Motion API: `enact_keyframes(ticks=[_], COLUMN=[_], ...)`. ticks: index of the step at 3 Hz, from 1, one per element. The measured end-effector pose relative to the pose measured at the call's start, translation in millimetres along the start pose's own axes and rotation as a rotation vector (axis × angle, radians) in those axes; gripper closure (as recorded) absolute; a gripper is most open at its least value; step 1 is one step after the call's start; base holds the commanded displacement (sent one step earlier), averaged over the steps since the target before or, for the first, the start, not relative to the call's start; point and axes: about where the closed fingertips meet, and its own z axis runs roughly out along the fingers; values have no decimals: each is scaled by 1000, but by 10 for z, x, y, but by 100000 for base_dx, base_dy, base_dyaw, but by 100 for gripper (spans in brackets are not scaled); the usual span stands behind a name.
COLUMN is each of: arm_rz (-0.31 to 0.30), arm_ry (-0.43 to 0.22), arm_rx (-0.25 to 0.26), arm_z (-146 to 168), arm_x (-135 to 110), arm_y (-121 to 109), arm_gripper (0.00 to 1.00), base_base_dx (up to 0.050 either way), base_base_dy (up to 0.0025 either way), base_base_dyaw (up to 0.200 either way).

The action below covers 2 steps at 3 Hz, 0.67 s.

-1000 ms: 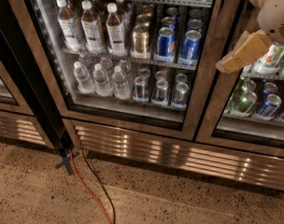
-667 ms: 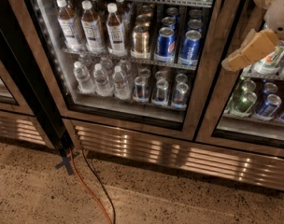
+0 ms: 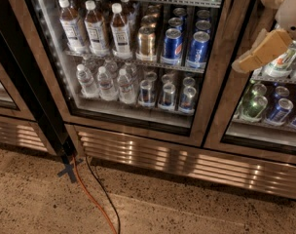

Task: Open left fridge door

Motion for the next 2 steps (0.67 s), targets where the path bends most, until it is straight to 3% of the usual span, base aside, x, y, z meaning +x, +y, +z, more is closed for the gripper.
enact_keyframes(ticks=[1,2], arm_rz=[-66,-153], arm_ry=[42,106], arm_rx=[-15,-34], arm_z=[66,147], arm_x=[-154,-405], arm_y=[30,190], arm_gripper=[19,27], base_base_dx=[0,0], base_base_dy=[0,0], base_base_dyaw=[0,0])
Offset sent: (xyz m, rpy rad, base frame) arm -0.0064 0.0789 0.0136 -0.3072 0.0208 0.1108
